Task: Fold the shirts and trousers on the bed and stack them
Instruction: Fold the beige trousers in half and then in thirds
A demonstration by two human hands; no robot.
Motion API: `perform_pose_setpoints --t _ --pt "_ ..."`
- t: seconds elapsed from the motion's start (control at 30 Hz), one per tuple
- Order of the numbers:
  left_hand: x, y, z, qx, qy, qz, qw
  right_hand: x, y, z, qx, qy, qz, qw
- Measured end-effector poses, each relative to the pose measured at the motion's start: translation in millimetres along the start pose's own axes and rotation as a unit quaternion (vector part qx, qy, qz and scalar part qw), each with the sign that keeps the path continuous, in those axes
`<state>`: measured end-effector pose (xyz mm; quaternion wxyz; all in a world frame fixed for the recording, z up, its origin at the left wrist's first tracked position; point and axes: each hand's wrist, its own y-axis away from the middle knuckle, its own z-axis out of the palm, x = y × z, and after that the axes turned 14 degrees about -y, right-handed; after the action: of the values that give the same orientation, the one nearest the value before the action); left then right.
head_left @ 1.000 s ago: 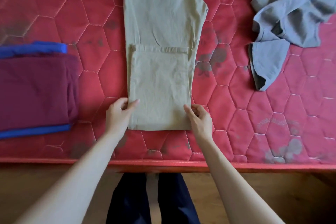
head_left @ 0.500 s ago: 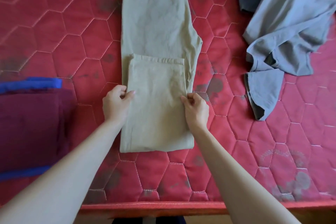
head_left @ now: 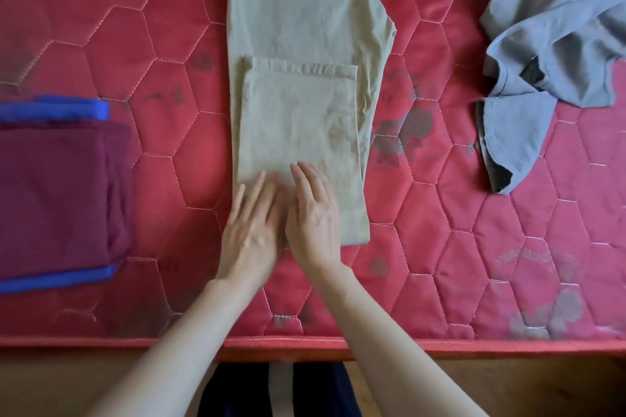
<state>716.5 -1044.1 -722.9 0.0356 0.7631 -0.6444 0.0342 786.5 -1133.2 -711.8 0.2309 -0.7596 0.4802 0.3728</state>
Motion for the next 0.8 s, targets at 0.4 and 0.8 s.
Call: perform_pose_setpoints --t 0.4,0.8 --pt "-13.7 34.1 38.7 -0.080 -0.084 -0.104 0.988 77.7 31.0 -29.9 -0.112 0.298 0.051 0.947" --pt "-3.8 9.8 35.4 -0.047 -0.110 -0.016 0.993 46.9 13.3 9.1 -0.145 0.232 0.001 0.962"
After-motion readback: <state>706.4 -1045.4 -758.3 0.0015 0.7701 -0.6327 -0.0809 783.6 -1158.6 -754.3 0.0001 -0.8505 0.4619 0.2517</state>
